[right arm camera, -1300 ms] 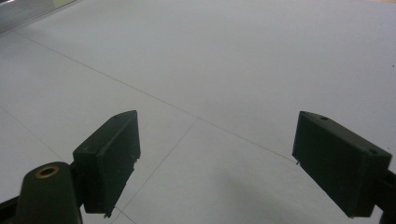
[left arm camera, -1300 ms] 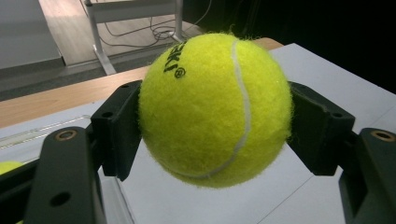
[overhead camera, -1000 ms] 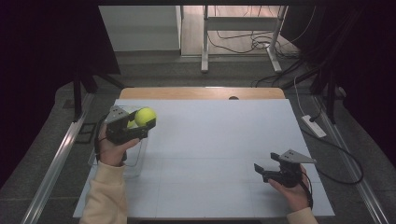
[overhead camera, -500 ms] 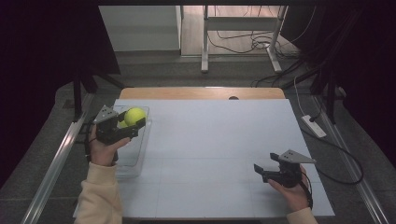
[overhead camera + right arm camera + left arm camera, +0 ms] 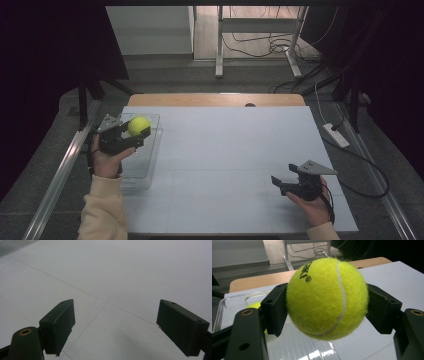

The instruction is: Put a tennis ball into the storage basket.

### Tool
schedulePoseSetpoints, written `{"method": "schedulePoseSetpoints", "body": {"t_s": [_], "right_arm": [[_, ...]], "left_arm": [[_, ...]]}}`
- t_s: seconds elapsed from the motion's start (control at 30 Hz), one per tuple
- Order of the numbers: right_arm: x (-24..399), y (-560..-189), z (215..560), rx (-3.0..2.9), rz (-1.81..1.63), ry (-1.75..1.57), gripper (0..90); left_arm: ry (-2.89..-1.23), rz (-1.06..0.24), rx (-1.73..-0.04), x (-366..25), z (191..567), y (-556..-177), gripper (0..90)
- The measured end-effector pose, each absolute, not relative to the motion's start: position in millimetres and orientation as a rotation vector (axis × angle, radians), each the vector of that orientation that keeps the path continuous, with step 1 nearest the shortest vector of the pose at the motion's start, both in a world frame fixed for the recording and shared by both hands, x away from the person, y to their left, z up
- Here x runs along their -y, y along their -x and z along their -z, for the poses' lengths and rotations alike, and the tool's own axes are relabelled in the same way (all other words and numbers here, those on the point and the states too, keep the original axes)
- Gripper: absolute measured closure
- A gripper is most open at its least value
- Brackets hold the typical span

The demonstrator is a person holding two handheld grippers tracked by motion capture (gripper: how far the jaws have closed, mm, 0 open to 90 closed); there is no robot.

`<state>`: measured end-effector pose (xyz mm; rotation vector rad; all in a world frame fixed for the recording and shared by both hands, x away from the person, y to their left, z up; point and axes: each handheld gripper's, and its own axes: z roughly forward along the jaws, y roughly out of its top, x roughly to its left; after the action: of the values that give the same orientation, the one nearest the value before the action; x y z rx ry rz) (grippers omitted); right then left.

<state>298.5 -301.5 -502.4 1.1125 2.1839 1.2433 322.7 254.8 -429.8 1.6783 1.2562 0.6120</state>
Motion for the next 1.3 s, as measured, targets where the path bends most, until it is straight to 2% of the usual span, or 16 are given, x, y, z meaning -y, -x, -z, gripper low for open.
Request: {"method": "schedulePoseSetpoints", "body": {"t_s": [1.3], "right_arm": [[301, -299, 503, -2.181, -1.234, -1.112, 15.1]], "left_arm": [[-1.632, -0.683, -1.463, -295, 443, -326, 27.2]]}}
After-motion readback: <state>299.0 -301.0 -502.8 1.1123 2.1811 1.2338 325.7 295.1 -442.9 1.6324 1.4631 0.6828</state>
